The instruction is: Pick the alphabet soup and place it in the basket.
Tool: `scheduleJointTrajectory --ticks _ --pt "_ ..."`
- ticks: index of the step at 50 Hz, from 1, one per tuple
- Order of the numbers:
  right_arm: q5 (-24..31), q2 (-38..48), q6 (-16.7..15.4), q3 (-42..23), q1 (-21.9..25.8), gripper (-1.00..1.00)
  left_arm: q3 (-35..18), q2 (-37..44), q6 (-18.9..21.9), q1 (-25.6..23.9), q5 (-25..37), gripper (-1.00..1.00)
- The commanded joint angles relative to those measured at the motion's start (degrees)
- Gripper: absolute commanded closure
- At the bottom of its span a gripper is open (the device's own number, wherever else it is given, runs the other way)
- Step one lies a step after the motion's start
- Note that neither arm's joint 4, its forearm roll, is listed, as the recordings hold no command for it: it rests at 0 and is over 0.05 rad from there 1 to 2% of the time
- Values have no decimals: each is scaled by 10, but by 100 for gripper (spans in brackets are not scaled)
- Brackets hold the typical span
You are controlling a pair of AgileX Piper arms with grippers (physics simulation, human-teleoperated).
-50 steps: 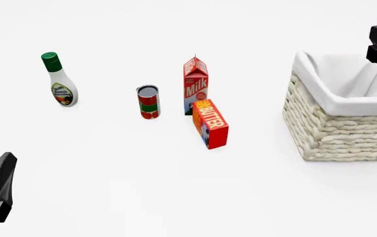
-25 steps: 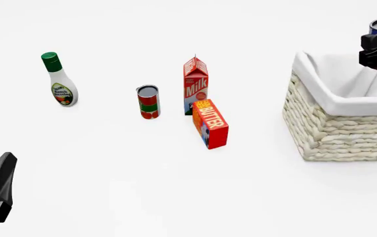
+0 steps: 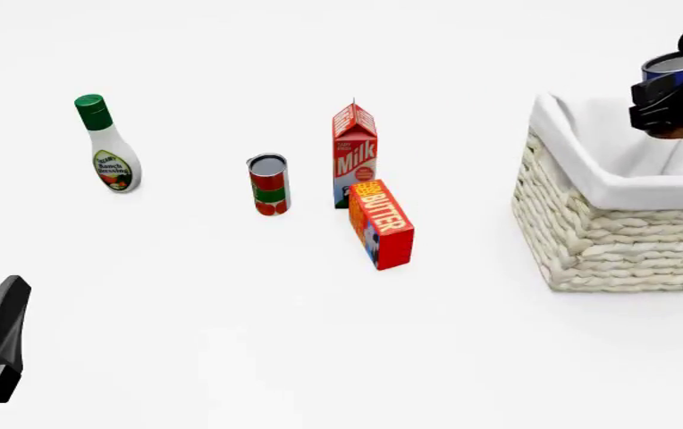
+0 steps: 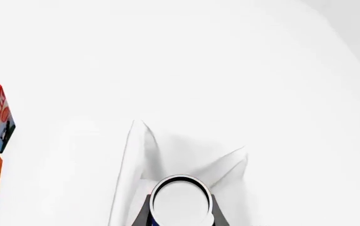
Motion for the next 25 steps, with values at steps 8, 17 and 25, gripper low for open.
scheduleJointTrajectory --ticks 8,17,25 --pt "17 7 -10 -14 -29 100 0 0 0 0 0 -100" --pt "33 14 -21 -21 -36 100 0 0 0 0 0 -100" --pt "34 24 -31 -24 -45 100 0 0 0 0 0 -100"
